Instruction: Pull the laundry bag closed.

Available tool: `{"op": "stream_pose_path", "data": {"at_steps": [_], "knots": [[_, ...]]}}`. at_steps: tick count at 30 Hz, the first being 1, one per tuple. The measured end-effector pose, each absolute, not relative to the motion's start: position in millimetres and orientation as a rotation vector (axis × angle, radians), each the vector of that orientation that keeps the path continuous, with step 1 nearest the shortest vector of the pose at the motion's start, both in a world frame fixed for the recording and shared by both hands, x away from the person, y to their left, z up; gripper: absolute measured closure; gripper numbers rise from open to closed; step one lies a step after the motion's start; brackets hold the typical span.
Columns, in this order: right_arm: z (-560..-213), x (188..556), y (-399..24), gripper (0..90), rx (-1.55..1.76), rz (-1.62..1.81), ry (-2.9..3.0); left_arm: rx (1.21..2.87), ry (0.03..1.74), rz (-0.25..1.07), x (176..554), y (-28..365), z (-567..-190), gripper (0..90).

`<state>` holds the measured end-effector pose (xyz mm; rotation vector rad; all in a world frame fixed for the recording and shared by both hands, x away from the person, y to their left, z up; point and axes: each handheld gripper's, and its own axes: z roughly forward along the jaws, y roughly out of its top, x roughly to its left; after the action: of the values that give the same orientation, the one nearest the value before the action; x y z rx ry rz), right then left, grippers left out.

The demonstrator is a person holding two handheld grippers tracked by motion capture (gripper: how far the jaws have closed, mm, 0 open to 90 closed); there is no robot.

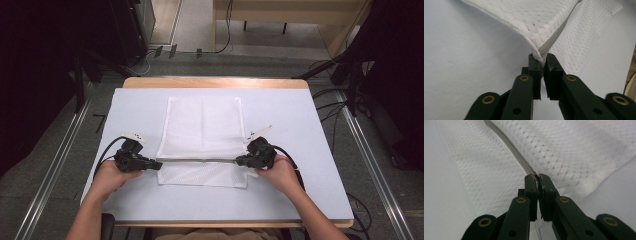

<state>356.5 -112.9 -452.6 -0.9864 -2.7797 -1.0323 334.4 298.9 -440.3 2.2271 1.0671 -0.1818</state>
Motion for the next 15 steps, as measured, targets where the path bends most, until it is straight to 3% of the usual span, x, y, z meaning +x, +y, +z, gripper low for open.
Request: {"op": "stream_pose_path", "data": {"at_steps": [8,15], "knots": [[-452.4,358.8,-113.5,81.8,-0.999,-1.093,-2.764,2.201,1.046,-0.175,334.2,297.8,-437.7,64.6],[-447.2,359.0,-117.6,64.1,-1.037,-1.187,-2.737,2.179,1.045,-0.136,334.1,298.0,-434.9,52.7]]}}
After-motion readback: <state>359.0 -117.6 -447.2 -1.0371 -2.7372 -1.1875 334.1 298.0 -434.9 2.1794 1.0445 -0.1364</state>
